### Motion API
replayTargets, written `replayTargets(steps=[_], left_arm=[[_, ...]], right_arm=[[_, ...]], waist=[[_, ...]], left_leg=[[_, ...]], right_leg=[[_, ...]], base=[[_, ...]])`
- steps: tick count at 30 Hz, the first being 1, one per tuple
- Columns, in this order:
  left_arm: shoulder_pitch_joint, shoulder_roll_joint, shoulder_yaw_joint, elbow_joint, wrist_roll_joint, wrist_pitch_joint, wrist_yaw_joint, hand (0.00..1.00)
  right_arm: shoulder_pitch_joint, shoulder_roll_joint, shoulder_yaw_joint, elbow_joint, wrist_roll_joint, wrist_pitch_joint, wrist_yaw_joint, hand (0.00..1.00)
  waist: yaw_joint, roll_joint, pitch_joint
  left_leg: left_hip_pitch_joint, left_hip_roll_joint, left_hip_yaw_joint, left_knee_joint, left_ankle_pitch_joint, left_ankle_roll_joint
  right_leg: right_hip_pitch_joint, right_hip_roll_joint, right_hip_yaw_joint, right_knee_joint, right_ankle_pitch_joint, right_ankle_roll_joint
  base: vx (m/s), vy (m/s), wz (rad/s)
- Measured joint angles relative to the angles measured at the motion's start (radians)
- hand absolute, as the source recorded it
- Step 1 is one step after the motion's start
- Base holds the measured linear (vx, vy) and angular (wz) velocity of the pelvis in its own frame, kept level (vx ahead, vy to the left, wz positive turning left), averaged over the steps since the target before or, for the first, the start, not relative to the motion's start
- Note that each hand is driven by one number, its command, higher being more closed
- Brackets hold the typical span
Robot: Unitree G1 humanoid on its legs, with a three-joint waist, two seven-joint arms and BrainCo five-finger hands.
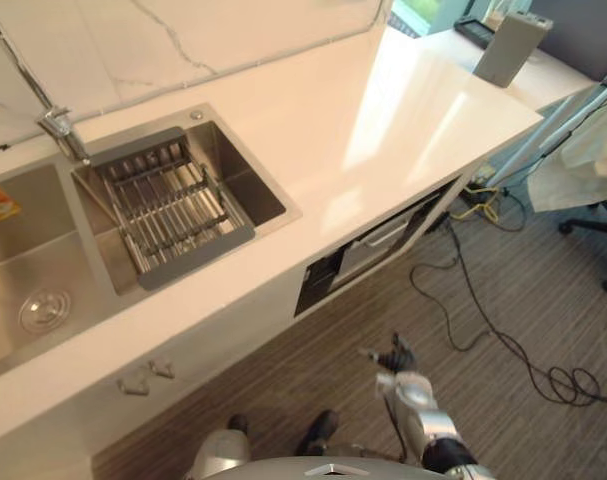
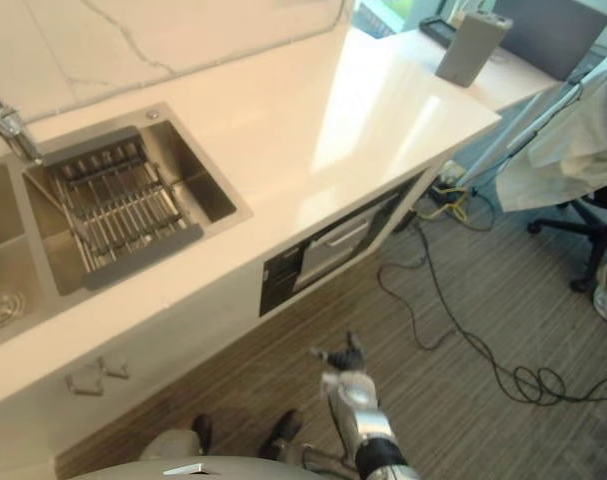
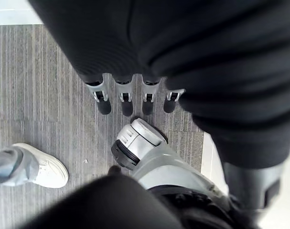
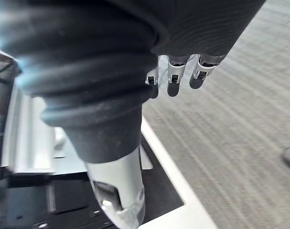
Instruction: Walk over to the sink, pick up the cup, carry it to the dishwasher, place the cup inside the dishwasher, then close the dishwasher door
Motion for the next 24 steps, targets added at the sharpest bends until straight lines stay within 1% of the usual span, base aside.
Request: replayTargets(steps=[2,4,6,7,10,13,14,17,18,19,20,21,22,23,24], left_arm=[[0.001,0.001,0.001,0.012,-0.072,0.009,-0.001,0.0],[0.002,0.002,0.003,0.013,-0.081,0.029,-0.011,0.0],[0.001,0.002,0.018,0.02,-0.094,0.034,-0.021,0.0],[-0.006,0.002,0.04,0.02,-0.126,0.034,-0.023,0.0],[-0.032,-0.002,0.068,0.02,-0.157,0.034,-0.022,0.0],[-0.05,0.002,0.079,0.028,-0.156,0.033,-0.004,0.0],[-0.051,0.001,0.082,0.03,-0.157,0.033,-0.002,0.0],[-0.052,-0.004,0.088,0.03,-0.158,0.034,0.001,0.0],[-0.052,-0.01,0.099,0.029,-0.158,0.035,0.002,0.0],[-0.051,-0.013,0.105,0.03,-0.157,0.035,0.002,0.0],[-0.047,-0.018,0.114,0.03,-0.152,0.036,0.003,0.0],[-0.042,-0.019,0.118,0.029,-0.142,0.036,0.0,0.0],[-0.042,-0.018,0.12,0.028,-0.134,0.036,-0.001,0.0],[-0.045,-0.019,0.116,0.029,-0.103,0.034,0.0,0.0],[-0.045,-0.019,0.11,0.03,-0.095,0.034,0.001,0.0]], right_arm=[[0.023,0.013,-0.052,0.095,0.0,0.01,0.024,0.0],[0.033,0.028,-0.091,0.167,-0.001,0.009,0.051,0.0],[0.043,0.034,-0.118,0.223,-0.002,0.002,0.076,0.0],[0.048,0.037,-0.14,0.261,-0.026,-0.003,0.091,0.0],[0.049,0.046,-0.157,0.296,-0.04,-0.013,0.101,0.0],[0.035,0.05,-0.157,0.316,-0.043,-0.018,0.131,0.0],[0.026,0.05,-0.157,0.317,-0.061,-0.017,0.138,0.0],[0.03,0.05,-0.157,0.326,-0.104,0.004,0.139,0.0],[0.028,0.049,-0.157,0.328,-0.105,0.024,0.137,0.0],[0.028,0.049,-0.157,0.328,-0.1,0.032,0.136,0.0],[0.029,0.048,-0.16,0.333,-0.094,0.041,0.134,0.0],[0.031,0.049,-0.169,0.343,-0.093,0.051,0.131,0.0],[0.033,0.049,-0.174,0.351,-0.093,0.055,0.131,0.0],[0.046,0.049,-0.194,0.353,-0.079,0.056,0.132,0.0],[0.047,0.045,-0.208,0.351,-0.066,0.054,0.131,0.0]], waist=[[-0.005,0.001,-0.001],[-0.005,-0.001,-0.007],[-0.006,-0.001,-0.014],[-0.009,-0.002,-0.017],[-0.014,-0.009,-0.029],[-0.024,-0.016,-0.042],[-0.025,-0.016,-0.042],[-0.024,-0.013,-0.042],[-0.022,-0.013,-0.042],[-0.022,-0.011,-0.044],[-0.023,-0.01,-0.045],[-0.025,-0.018,-0.046],[-0.029,-0.016,-0.049],[-0.03,-0.011,-0.044],[-0.035,-0.008,-0.043]], left_leg=[[0.022,-0.008,-0.001,-0.003,-0.006,0.003],[0.039,-0.013,-0.002,-0.012,-0.008,0.005],[0.041,-0.022,-0.011,-0.013,-0.007,0.006],[0.041,-0.029,-0.027,-0.014,-0.005,0.01],[0.042,-0.038,-0.041,-0.016,0.001,0.017],[0.049,-0.045,-0.049,-0.033,0.012,0.029],[0.052,-0.048,-0.052,-0.028,0.012,0.029],[0.055,-0.056,-0.076,-0.031,0.012,0.032],[0.055,-0.057,-0.066,-0.032,0.007,0.044],[0.055,-0.056,-0.057,-0.031,0.005,0.046],[0.057,-0.059,-0.05,-0.031,-0.001,0.054],[0.059,-0.067,-0.051,-0.029,-0.005,0.061],[0.062,-0.069,-0.056,-0.03,-0.009,0.067],[0.067,-0.073,-0.085,-0.027,-0.01,0.075],[0.071,-0.076,-0.095,-0.024,-0.009,0.077]], right_leg=[[0.023,-0.008,-0.002,0.0,-0.002,0.01],[0.037,-0.013,-0.006,0.0,-0.004,0.019],[0.045,-0.022,-0.016,0.0,-0.003,0.023],[0.053,-0.03,-0.027,0.0,-0.001,0.029],[0.064,-0.041,-0.045,-0.001,0.001,0.037],[0.068,-0.046,-0.048,-0.001,0.003,0.039],[0.078,-0.05,-0.055,0.0,0.002,0.04],[0.099,-0.06,-0.091,0.0,-0.002,0.047],[0.105,-0.069,-0.108,0.008,-0.009,0.055],[0.105,-0.077,-0.116,0.023,-0.018,0.058],[0.096,-0.105,-0.132,0.088,-0.056,0.065],[0.077,-0.154,-0.145,0.19,-0.104,0.094],[0.066,-0.18,-0.146,0.256,-0.123,0.107],[0.026,-0.239,-0.062,0.424,-0.137,0.095],[0.0,-0.259,0.002,0.498,-0.128,0.079]], base=[[0.13,0.098,0.07],[0.08,0.086,0.1],[0.05,0.085,0.22],[0.02,0.067,0.35],[-0.02,0.062,0.24],[-0.04,0.031,0.06],[-0.03,0.028,0.21],[-0.03,0.028,0.36],[-0.03,0.041,0.4],[0.0,0.061,0.51],[0.04,0.093,0.56],[0.06,0.096,0.61],[0.07,0.075,0.75],[0.06,0.051,0.73],[0.07,0.081,1.04]])
